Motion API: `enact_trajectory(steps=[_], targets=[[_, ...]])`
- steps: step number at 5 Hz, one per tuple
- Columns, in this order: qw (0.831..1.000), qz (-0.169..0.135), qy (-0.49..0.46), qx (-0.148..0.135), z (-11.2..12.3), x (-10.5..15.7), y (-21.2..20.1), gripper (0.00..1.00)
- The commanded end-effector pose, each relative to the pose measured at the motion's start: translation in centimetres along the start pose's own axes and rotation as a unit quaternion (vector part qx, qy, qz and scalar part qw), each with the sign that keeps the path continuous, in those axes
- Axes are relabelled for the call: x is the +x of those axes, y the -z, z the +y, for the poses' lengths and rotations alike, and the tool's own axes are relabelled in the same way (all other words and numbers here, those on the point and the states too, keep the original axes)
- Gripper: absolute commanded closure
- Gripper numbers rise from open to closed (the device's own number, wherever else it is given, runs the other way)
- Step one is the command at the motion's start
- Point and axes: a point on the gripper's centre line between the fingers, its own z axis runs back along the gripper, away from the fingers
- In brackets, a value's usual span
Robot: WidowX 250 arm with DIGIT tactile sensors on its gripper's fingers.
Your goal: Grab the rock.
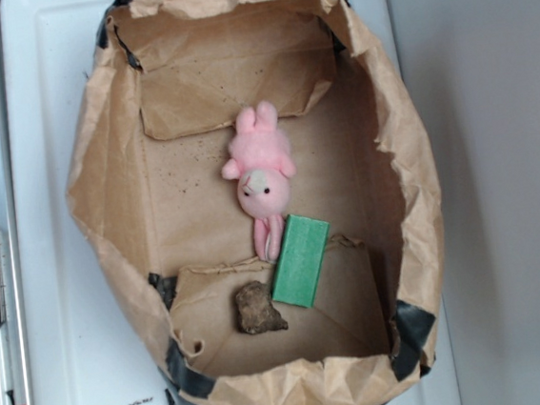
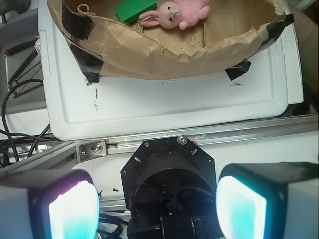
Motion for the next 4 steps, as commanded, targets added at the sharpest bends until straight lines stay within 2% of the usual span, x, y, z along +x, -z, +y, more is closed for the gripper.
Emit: enact_trajectory(steps=[1, 2, 3, 4], targets=[[1.000, 0.000, 0.000, 0.000, 0.0, 0.0, 0.0, 0.00], [1.000, 0.000, 0.000, 0.000, 0.0, 0.0, 0.0, 0.00], [0.999, -0.015, -0.050, 0.014, -0.6, 4.9, 1.0, 0.00], [0.997, -0.020, -0.065, 0.023, -0.6, 8.6, 1.9, 0.00]])
